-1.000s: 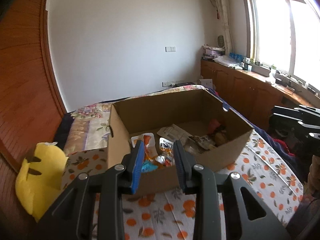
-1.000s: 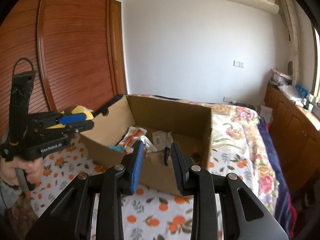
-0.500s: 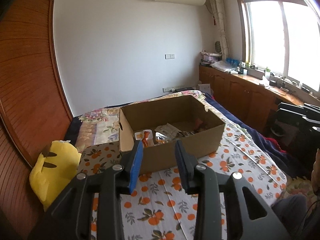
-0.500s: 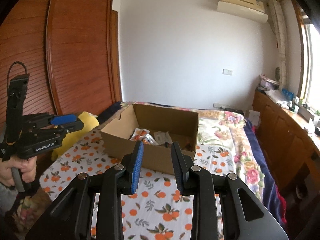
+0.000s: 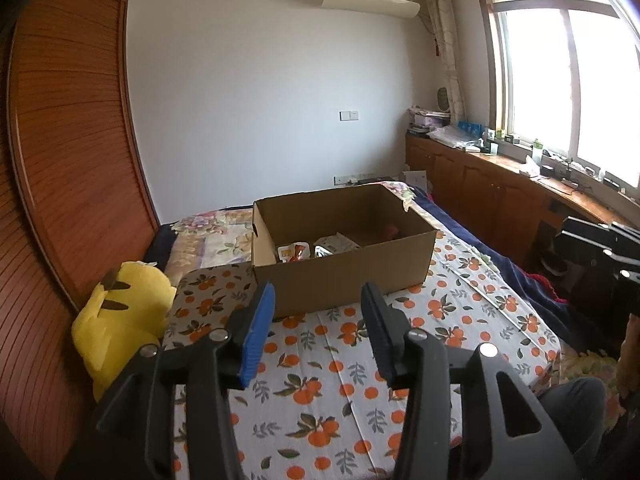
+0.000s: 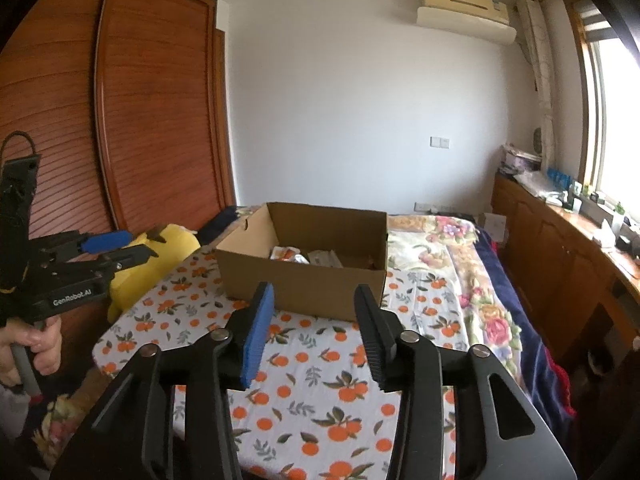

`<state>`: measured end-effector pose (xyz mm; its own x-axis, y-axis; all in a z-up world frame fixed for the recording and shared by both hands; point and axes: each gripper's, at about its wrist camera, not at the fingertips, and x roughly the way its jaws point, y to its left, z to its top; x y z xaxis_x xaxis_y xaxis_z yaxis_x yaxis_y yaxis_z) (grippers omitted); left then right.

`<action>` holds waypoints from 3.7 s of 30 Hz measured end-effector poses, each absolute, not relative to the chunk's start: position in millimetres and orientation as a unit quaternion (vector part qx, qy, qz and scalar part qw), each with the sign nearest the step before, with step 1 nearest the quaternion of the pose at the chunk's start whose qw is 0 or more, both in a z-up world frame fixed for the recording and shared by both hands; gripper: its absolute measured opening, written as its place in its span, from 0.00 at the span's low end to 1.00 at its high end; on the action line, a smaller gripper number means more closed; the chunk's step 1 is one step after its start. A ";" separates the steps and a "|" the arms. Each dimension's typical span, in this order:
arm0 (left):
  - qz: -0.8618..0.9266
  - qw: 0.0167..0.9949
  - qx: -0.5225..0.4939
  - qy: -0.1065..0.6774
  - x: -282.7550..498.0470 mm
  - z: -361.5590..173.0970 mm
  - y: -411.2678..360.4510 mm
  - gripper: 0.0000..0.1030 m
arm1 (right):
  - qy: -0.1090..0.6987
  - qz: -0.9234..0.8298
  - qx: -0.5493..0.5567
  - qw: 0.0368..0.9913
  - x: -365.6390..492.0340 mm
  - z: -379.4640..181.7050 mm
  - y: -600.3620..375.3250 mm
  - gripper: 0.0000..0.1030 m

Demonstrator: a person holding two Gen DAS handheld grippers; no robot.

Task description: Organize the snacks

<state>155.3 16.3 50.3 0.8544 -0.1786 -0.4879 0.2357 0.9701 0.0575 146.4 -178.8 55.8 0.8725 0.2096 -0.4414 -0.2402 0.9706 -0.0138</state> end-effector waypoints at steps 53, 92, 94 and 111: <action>-0.026 0.975 0.039 0.219 45.8 -5.1 12.0 1.00 | 0.217 0.041 -0.014 0.975 64.1 -1.0 -180.8 1.00; -0.019 0.978 0.042 0.203 41.2 4.5 13.5 1.00 | 0.212 0.033 -0.013 0.977 60.2 -0.8 -184.0 1.00; -0.018 0.978 0.043 0.202 41.1 4.5 13.5 1.00 | 0.213 0.033 -0.013 0.976 60.4 -0.8 -184.3 1.00; -0.017 0.978 0.044 0.202 41.4 5.1 15.2 1.00 | 0.209 0.029 -0.012 0.977 59.5 0.5 -189.0 1.00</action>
<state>41.4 15.2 5.1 0.9181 -0.0161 -0.3960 0.0516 0.9955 0.0792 59.5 -189.0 0.5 0.9112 0.0515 -0.4088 -0.0617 0.9980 -0.0119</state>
